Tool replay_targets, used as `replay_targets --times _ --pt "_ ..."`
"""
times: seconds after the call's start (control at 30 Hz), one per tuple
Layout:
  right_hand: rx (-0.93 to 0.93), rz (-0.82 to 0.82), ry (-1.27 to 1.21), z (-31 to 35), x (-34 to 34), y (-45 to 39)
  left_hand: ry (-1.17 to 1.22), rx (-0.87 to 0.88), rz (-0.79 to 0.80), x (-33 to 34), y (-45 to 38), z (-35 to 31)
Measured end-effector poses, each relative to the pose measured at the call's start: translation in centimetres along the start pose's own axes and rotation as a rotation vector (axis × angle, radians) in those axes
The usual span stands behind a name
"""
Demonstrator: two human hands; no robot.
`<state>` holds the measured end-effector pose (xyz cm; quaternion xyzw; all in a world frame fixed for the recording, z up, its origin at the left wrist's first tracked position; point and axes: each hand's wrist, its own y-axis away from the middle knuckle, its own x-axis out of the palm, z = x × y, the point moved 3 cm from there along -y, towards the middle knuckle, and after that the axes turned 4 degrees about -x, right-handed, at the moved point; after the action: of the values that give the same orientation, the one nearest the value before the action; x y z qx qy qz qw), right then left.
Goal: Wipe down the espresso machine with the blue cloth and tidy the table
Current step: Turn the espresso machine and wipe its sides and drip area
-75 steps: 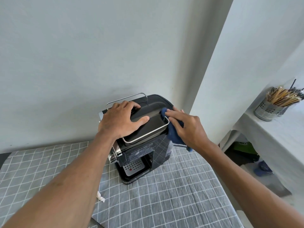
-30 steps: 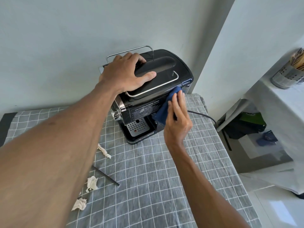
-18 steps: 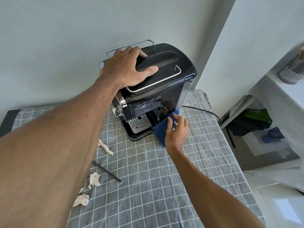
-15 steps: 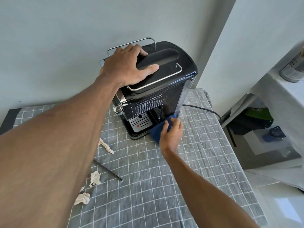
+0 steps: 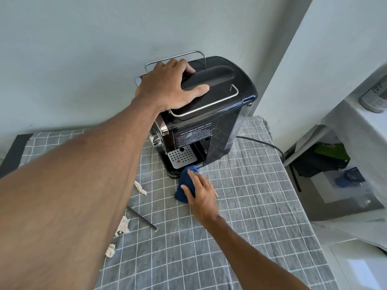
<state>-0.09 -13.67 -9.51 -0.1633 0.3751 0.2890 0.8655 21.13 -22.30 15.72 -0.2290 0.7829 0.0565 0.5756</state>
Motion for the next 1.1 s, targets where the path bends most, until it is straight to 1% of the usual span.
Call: replay_targets --times 0.17,0.23,0.37,0.5,0.57,0.67,0.8,0.9,0.97,1.03,1.1 --pt "-0.036 0.208 -0.009 -0.8 -1.2 0.5 0.006 -0.007 -0.007 -0.3 0.2 -0.2" --pt "-0.07 0.258 0.017 -0.8 -1.8 1.7 0.01 -0.008 -0.004 -0.4 0.4 -0.3" --pt "-0.143 0.27 0.073 -0.6 -3.6 4.8 0.024 -0.012 -0.008 -0.6 0.7 -0.3" --pt "-0.176 0.188 0.232 -1.5 -4.9 8.2 0.036 -0.009 -0.021 -0.6 0.9 -0.4" --pt "-0.152 0.206 0.332 -1.8 -4.6 9.8 0.038 -0.005 -0.026 -0.6 0.9 -0.5" --pt "-0.073 0.331 0.431 -2.5 -3.3 11.3 0.043 0.003 -0.036 -0.7 0.9 -0.4" --pt "0.02 0.337 0.502 -3.1 -2.6 11.5 0.039 0.024 -0.031 -0.5 0.9 -0.5" --pt "0.028 0.388 0.499 -2.9 -2.6 10.8 0.038 0.034 -0.035 -0.5 1.0 -0.5" --pt "0.022 0.394 0.463 -2.2 -3.5 9.8 0.037 0.039 -0.04 -0.6 1.1 -0.4" --pt "0.027 0.342 0.349 -0.5 -5.2 8.0 0.048 0.032 -0.046 -0.6 1.2 -0.4" --pt "0.019 0.252 0.173 2.0 -7.5 5.7 0.058 0.026 -0.046 -0.6 1.2 -0.3"
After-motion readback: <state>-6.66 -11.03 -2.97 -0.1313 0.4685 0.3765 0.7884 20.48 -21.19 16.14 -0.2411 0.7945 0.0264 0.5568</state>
